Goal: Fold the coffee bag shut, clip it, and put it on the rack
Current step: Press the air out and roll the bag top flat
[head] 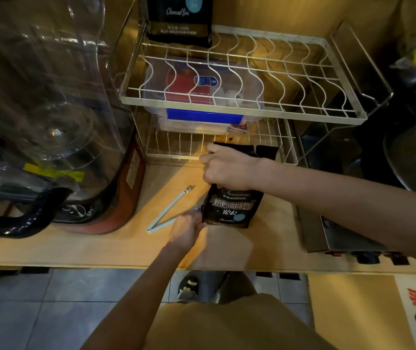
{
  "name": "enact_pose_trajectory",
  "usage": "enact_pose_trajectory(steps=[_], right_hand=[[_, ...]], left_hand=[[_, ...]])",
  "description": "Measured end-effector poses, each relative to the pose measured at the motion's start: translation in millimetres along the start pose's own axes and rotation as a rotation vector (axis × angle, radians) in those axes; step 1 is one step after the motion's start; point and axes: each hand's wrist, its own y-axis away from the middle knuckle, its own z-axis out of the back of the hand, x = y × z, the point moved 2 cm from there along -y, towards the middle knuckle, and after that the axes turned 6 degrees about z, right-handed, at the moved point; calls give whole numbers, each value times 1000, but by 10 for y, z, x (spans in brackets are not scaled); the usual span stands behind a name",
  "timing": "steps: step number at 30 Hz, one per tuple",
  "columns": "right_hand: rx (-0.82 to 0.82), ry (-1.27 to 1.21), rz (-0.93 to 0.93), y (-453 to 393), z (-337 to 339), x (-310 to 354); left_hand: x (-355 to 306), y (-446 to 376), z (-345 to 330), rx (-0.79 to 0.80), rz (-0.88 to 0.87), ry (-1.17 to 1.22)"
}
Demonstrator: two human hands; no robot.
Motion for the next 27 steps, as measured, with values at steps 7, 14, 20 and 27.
enact_pose_trajectory(steps=[7,14,20,27], right_hand=[[27,-114,-24,67,162,64],[21,-103,-54,65,148,114],[97,-184,-12,133,174,59],[-45,-450,-172,93,289,-38]], left_hand=[[-47,-44,-6,-37,15,-74],[-251,-16,159,-197,-9,39],[-328,-13,248,-221,-137,162],[-387,29,193,-215,-187,77]])
